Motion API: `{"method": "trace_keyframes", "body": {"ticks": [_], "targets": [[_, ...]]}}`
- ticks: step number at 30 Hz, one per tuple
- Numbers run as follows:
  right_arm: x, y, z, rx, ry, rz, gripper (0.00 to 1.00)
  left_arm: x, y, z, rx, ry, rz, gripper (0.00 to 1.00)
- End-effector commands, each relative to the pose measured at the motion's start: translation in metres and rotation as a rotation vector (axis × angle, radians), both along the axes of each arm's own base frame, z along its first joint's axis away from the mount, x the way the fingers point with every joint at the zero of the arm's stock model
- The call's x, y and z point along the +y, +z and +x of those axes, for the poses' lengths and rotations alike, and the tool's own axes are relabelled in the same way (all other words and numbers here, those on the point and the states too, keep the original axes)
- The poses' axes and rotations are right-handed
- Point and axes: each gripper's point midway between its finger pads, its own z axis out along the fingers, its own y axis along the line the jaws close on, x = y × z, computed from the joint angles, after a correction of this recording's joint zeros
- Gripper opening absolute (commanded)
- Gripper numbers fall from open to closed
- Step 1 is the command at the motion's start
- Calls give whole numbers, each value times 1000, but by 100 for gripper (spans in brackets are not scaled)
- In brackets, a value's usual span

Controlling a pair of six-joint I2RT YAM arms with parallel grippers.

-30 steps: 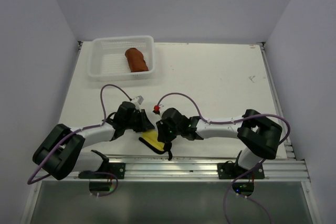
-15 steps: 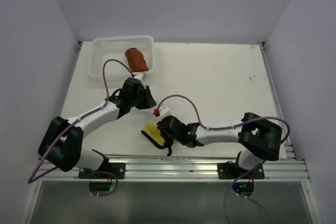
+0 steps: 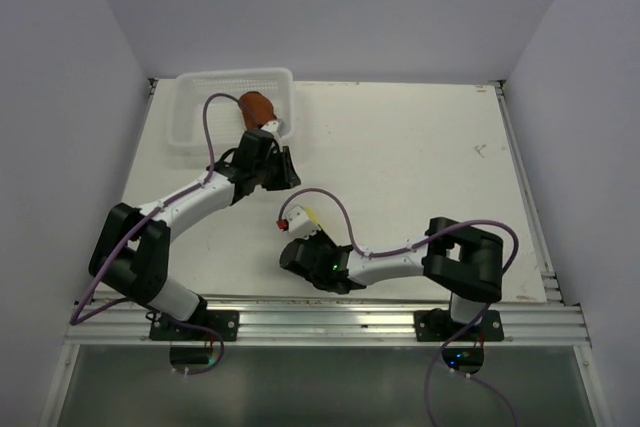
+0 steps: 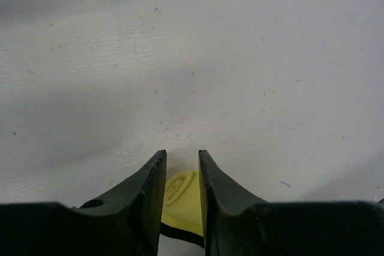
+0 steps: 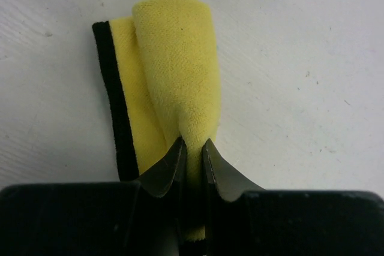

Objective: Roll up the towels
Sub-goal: Roll the towel

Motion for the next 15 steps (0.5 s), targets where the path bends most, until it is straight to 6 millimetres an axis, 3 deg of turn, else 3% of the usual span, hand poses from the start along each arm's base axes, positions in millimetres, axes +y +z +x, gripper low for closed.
{"method": "trace_keyframes", "body": {"ticks": [1,10,15], "targets": [[-4,11,2,-111,-25,-162,0,-3,6,0,-8,-28,-21,32],[2,-11,-23,-164,33,-374,0,0,-1,-17,11,-30,-52,32],[15,-16,-31,-185,59,-433,1,-5,9,-32,3,-58,-119,32]]}}
